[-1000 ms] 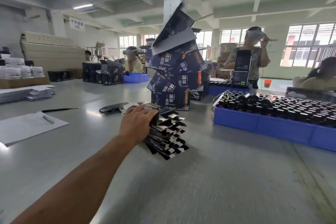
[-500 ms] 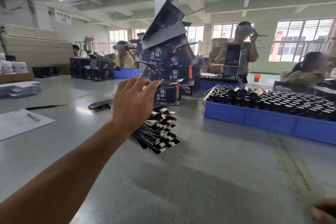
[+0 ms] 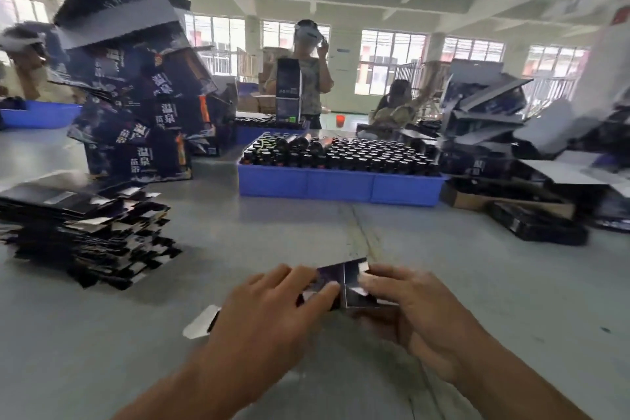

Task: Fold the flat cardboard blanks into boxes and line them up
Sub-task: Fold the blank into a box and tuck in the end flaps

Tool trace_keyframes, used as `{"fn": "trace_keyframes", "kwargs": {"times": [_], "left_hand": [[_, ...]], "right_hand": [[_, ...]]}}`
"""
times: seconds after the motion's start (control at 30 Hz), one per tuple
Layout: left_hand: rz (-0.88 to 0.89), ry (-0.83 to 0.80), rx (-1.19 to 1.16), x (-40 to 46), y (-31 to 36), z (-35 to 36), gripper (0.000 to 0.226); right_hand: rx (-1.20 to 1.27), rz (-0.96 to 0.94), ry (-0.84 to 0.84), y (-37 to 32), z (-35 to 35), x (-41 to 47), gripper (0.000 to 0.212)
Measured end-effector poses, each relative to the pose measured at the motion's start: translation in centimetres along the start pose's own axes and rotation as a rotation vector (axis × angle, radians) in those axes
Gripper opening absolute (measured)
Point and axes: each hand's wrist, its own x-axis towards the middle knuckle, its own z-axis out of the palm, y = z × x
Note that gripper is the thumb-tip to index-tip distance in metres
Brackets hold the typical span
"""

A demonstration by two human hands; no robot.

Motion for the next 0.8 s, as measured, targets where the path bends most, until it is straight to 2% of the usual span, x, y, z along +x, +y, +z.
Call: {"fn": "trace_keyframes", "kwargs": {"times": [0.07,0.17,0.2,0.27,0.43,0.57,0.8], "left_hand": [[0.000,-0.080,-0.062,-0.6,0.1,0.8,0.046],[-0.133,-0.362,-0.084,-1.1,-0.4,1.0,0.096],[-0.163,-0.422,-0.127,-1.3,-0.6,1.3,0.107],[-0.191,-0.494,-0.191,-1.7,-0.6,1.7,0.117],[-0.158,-0.388,-0.191,-1.8,-1.2,1.1,0.129],[-0.130,-0.217,-0.068,-1.5,-2.2,0.3,0.122],[-0.084,-0.176,0.028,-1.3,-2.5,-0.8,0.114]], "right_hand": [[0.019,-0.022,0.058,1.1,-0.4,0.1,0.022],[-0.011,-0.080,0.060,1.8,-0.6,-0.1,0.032],[-0.032,-0.079,0.050,1.9,-0.6,-0.4,0.034],[-0.071,-0.088,0.022,2.2,-0.7,-0.7,0.035],[-0.053,-0.093,-0.047,2.5,-0.7,-1.1,0.032],[0.003,-0.105,-0.041,2.0,-0.5,-1.4,0.029],[-0.055,-0.133,-0.018,2.2,-0.5,-1.5,0.040]]}}
